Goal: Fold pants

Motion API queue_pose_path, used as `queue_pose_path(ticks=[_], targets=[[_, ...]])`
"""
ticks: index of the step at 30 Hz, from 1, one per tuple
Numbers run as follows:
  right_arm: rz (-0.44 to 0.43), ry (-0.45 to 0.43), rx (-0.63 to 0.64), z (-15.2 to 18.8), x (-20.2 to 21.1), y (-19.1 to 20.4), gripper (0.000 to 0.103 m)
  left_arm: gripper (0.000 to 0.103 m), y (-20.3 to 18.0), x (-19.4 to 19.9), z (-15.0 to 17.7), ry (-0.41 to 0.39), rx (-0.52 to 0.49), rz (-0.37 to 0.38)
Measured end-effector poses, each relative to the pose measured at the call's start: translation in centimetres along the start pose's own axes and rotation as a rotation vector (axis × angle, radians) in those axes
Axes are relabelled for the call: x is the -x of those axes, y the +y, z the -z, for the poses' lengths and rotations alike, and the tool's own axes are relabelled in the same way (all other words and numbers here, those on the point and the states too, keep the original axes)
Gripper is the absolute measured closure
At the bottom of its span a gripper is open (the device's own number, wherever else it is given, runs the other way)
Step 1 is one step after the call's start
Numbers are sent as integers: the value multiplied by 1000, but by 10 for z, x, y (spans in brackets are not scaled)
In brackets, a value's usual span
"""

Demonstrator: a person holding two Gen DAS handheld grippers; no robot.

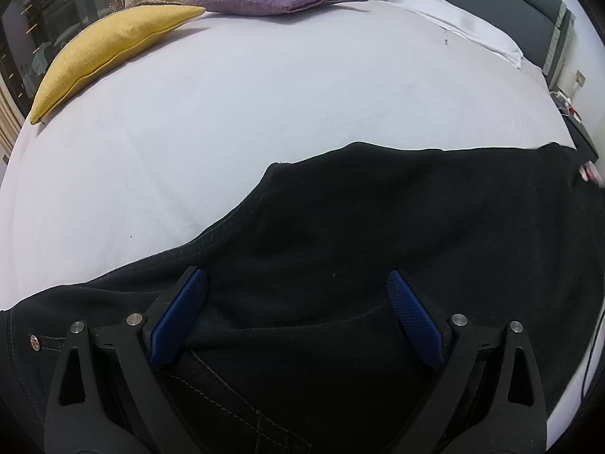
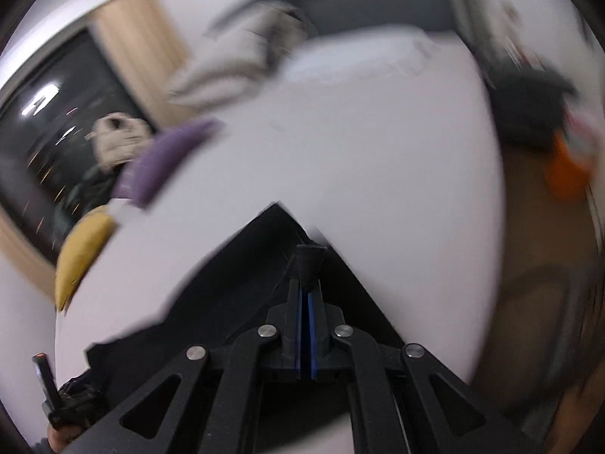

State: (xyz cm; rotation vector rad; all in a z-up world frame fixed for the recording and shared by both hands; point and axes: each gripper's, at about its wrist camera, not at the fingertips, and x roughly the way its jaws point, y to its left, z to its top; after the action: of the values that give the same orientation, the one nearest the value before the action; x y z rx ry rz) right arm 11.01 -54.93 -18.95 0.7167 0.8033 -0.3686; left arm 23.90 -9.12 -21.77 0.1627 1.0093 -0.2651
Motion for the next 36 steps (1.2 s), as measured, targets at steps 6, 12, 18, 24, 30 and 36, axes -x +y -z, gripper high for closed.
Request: queue_pose_path(ticks=[6, 12, 18, 24, 30, 36], targets=[[21, 7, -34, 19, -8, -12, 100, 4, -1, 1, 0, -3, -3, -10], [44, 20, -40, 10, -4, -12, 100, 4, -2, 4, 1, -19, 0, -21], [65, 104, -89, 18, -9, -29, 103, 4, -1, 6, 1, -20, 4, -14], [269, 105, -52, 5, 23, -30, 51, 4, -1, 6, 1, -20, 7, -10], [-22, 60, 138, -41, 40, 55, 47, 4, -1, 5, -1, -21, 12, -11], [-170, 315, 276, -44, -56, 131, 51, 4, -3, 8, 1, -31, 11, -19]])
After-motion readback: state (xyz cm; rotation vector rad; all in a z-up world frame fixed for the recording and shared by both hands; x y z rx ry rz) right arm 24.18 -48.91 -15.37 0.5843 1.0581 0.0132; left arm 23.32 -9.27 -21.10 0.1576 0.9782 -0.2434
